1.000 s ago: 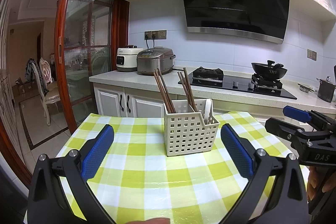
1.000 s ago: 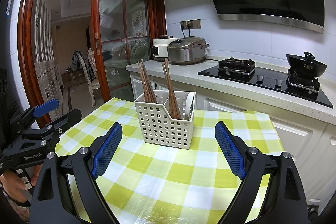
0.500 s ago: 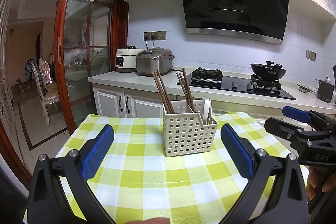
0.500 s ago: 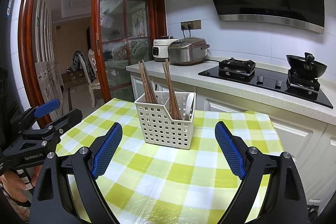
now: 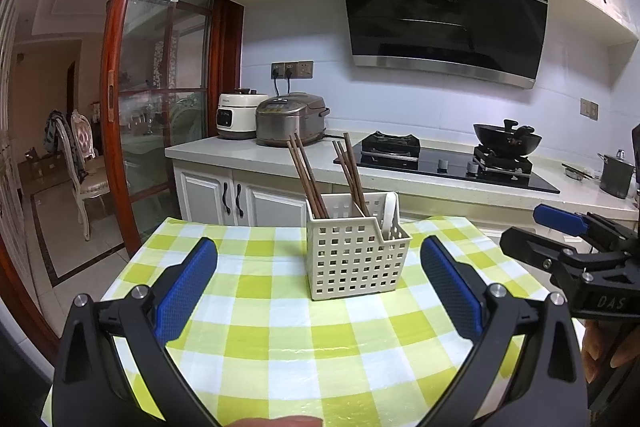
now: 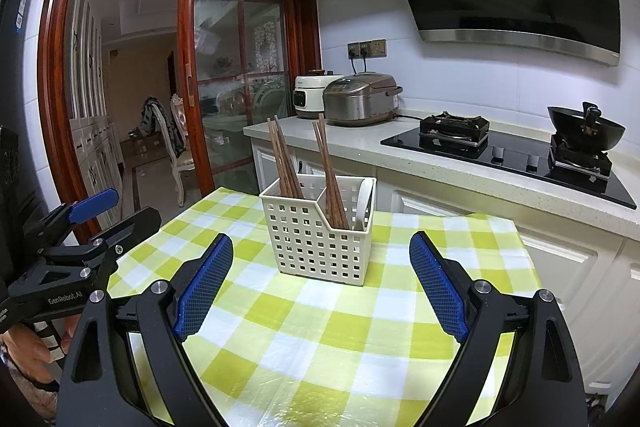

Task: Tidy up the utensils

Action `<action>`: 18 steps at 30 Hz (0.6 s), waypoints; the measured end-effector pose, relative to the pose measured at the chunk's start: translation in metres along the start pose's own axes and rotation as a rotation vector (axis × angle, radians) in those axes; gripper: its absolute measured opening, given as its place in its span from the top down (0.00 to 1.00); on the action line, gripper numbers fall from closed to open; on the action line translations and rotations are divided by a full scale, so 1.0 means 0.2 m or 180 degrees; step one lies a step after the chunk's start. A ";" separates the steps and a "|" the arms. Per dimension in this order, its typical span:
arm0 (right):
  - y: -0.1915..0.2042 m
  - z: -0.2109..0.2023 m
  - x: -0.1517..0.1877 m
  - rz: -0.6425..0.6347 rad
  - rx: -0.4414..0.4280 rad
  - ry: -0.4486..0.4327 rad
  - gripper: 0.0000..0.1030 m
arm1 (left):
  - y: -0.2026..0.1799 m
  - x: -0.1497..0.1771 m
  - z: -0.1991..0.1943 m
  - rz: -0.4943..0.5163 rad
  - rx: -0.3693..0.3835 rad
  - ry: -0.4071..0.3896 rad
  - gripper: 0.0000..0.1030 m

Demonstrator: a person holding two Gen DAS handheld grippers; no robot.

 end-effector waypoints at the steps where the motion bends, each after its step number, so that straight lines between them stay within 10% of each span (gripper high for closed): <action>1: 0.00 0.00 0.00 0.0000 0.0002 0.0001 0.18 | 0.00 0.00 0.00 0.0006 -0.0009 0.0000 0.04; 18: -0.01 0.00 0.00 0.0002 0.0001 0.0000 0.18 | 0.01 0.03 0.03 -0.0047 0.0091 0.0090 0.04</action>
Point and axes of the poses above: each gripper's, at about its wrist camera, not at the fingertips, and z roughly the way its jaws point, y to its left, x to its underside, the point moved 1 cm from there along z, roughly the way its jaws point, and after that the axes turned 3 degrees about z, right-handed, at the moved point
